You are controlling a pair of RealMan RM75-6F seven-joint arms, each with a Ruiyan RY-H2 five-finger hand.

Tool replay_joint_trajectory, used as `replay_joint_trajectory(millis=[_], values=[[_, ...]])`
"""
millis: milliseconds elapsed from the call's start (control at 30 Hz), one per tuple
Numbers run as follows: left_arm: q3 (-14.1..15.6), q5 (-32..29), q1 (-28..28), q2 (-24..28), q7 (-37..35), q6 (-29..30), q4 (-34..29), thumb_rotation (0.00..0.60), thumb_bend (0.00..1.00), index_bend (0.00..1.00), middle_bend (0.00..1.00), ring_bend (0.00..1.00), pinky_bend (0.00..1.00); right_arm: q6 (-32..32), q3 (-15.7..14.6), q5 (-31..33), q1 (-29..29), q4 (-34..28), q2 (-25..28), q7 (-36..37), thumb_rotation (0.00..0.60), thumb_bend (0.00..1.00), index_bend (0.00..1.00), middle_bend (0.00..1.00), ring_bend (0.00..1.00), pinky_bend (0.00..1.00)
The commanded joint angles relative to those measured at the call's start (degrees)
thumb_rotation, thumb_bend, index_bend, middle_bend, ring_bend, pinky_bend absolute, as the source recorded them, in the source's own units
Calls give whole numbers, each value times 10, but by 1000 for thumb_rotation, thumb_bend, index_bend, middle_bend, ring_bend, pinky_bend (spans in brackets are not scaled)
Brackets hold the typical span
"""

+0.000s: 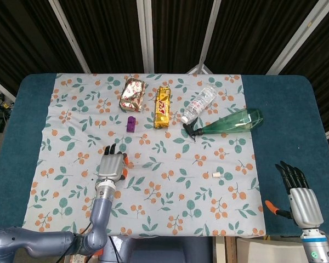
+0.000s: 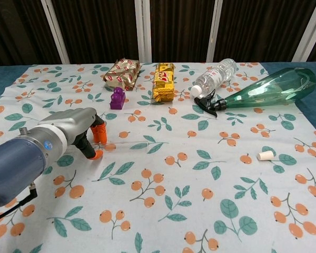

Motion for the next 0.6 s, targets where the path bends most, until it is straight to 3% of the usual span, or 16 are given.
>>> replay_joint_trajectory(millis=[33, 600], values=[[-1, -8, -1, 0, 3, 2, -2, 600, 460, 473, 348, 0, 0, 0, 0, 0, 0, 0, 0, 0, 600, 236, 0, 0, 0, 0], [1, -5, -3, 5, -12, 12, -11, 600, 486, 573, 393, 0, 0, 0, 0, 0, 0, -1, 1, 6, 600, 235, 0, 0, 0, 0]])
